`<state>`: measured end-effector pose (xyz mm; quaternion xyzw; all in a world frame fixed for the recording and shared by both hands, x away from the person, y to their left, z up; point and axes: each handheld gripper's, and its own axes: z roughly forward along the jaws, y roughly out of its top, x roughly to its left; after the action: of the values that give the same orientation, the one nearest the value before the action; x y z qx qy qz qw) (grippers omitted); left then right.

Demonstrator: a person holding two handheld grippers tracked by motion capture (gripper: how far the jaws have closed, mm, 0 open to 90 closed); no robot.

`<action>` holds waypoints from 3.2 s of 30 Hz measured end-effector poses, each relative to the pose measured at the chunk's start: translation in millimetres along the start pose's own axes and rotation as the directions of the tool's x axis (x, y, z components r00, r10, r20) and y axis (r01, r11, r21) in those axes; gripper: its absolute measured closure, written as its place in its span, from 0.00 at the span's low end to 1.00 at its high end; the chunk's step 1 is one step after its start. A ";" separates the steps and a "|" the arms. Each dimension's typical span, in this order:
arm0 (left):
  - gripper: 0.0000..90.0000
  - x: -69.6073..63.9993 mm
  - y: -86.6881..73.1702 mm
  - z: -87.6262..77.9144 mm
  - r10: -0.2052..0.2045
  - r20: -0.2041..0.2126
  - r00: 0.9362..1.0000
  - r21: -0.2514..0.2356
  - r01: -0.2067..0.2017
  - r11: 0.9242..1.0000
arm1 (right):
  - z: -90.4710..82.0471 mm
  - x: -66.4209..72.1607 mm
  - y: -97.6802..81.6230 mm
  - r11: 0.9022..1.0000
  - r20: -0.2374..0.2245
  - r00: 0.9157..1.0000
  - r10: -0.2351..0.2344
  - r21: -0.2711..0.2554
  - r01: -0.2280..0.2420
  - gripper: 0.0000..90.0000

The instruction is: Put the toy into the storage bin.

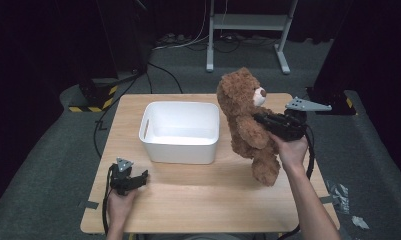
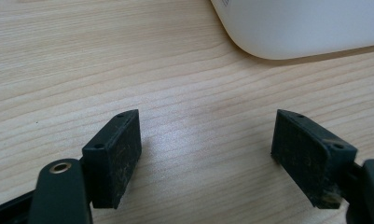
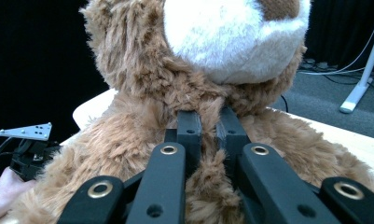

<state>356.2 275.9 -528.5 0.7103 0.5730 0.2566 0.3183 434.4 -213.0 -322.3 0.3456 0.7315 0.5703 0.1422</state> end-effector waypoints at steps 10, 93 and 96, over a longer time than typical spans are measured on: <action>0.27 0.0 0.0 0.0 0.000 0.000 1.000 0.000 0.000 1.000 | 4.2 4.0 7.7 1.000 -0.003 1.000 -0.009 -0.007 0.009 0.93; 0.27 -0.2 -0.2 0.1 -0.001 0.000 1.000 0.001 0.001 1.000 | 89.1 55.5 56.1 1.000 -0.088 0.996 -0.027 0.008 0.028 0.95; 0.26 -0.2 -0.2 0.2 -0.001 0.001 1.000 0.001 0.001 1.000 | 92.5 56.8 57.0 1.000 -0.091 0.996 -0.024 0.009 0.025 0.95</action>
<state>356.1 275.7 -528.7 0.7105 0.5732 0.2557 0.3184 468.7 -100.6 -287.1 0.3112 0.7442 0.5800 0.1139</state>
